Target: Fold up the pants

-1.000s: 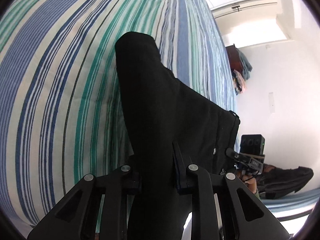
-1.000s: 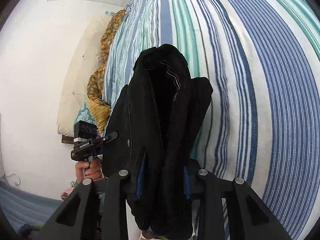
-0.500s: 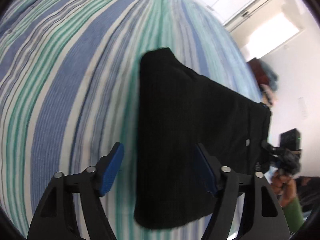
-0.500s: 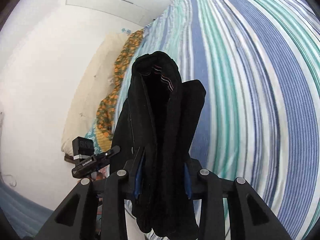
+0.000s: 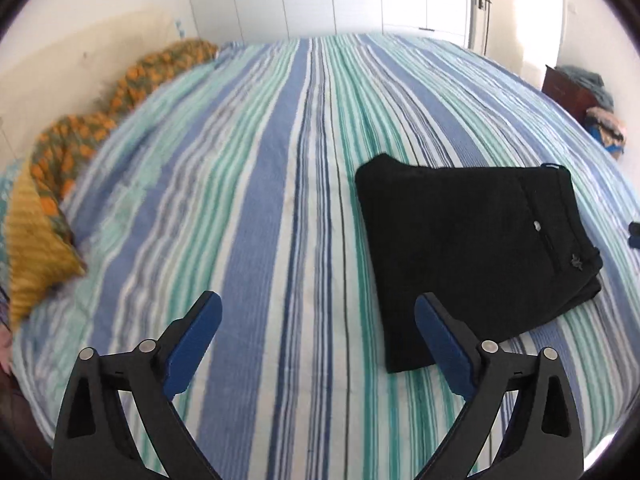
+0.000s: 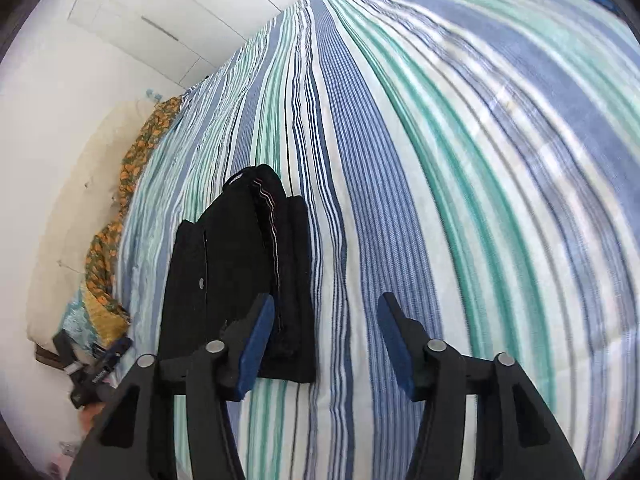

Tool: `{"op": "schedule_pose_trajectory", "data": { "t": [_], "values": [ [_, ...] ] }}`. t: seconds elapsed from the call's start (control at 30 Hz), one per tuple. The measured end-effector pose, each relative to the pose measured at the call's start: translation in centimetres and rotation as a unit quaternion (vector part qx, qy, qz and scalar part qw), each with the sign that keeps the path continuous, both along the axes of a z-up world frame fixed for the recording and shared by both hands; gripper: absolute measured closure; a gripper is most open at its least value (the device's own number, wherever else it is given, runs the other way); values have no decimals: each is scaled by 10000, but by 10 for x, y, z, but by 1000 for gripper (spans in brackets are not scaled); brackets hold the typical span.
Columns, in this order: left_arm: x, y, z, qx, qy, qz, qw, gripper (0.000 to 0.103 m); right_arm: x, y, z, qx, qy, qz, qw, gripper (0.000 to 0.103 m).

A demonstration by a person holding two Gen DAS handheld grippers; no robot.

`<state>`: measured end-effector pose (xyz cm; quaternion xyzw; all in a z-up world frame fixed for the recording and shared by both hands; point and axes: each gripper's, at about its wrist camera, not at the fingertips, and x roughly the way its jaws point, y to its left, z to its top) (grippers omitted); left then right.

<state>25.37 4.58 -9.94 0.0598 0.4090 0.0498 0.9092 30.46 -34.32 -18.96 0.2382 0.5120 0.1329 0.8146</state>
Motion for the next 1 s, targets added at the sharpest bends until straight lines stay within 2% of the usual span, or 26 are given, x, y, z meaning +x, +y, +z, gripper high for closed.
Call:
{"op": "schedule_pose_trajectory", "data": {
  "t": [0.03, 0.13, 0.2, 0.3, 0.4, 0.47, 0.6, 0.7, 0.87, 1.0],
  "values": [
    [-3, -1, 7, 193, -138, 72, 9997, 4, -5, 3, 12, -403, -98, 66, 9991, 23],
    [-30, -4, 19, 391, -518, 386, 9971, 1, -16, 16, 42, -1249, -402, 288, 9909, 5],
    [-47, -10, 16, 501, -624, 647, 9947, 1, -31, 27, 53, -1570, -462, 356, 9859, 0],
    [-80, -27, -4, 505, -409, 831, 9944, 1, -62, 54, 53, -1873, -470, 385, 9804, 0],
    [-107, -40, -27, 42, 325, 619, 9975, 1, -108, 79, 33, -1937, -534, 390, 9788, 0],
    [-122, -50, -33, -189, 657, 507, 9964, 1, -144, 94, 18, -1903, -536, 340, 9797, 0],
    [-151, -56, -21, -434, 528, 528, 9963, 1, -202, 114, 3, -1920, -623, 200, 9792, 0],
    [-159, -60, -14, -392, 471, 489, 9969, 1, -224, 121, 19, -2144, -889, 263, 9723, 0],
    [-165, -56, -8, -586, 539, 543, 9954, 1, -237, 134, 54, -2556, -1297, 407, 9572, 0],
    [-171, -56, -5, -494, 508, 564, 9959, 1, -242, 141, 68, -2512, -1372, 412, 9573, 0]
  ]
}}
